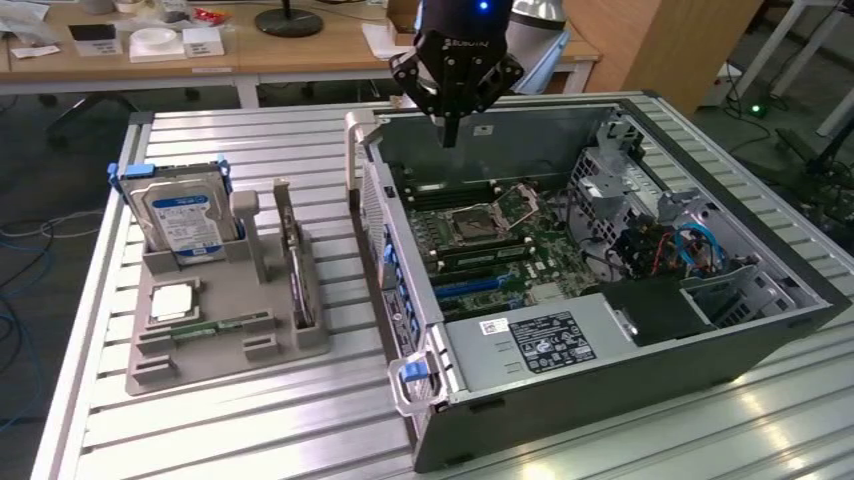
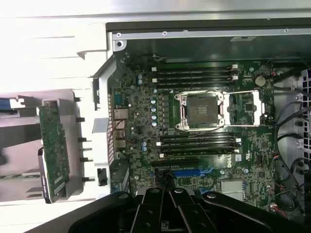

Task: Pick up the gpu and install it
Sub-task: 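Reach for the gpu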

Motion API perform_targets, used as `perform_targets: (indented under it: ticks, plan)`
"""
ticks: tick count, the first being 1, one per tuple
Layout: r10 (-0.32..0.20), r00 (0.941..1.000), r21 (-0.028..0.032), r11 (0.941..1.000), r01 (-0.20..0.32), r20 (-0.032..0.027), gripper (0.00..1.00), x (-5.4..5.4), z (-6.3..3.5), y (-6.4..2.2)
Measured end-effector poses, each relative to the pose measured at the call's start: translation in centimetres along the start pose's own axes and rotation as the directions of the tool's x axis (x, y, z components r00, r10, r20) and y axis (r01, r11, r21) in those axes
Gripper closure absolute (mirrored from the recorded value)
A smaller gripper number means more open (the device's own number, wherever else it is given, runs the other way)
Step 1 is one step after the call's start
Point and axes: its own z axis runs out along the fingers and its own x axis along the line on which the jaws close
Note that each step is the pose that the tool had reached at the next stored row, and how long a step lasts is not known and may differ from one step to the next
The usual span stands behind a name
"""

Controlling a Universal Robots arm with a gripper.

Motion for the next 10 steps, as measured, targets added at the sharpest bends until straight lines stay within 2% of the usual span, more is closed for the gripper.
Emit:
perform_targets:
  ticks: [10]
  plan:
    - [0.0,1.0,-0.0001,1.0,0.0,0.0,0.89,1.8,-0.04,-0.14]
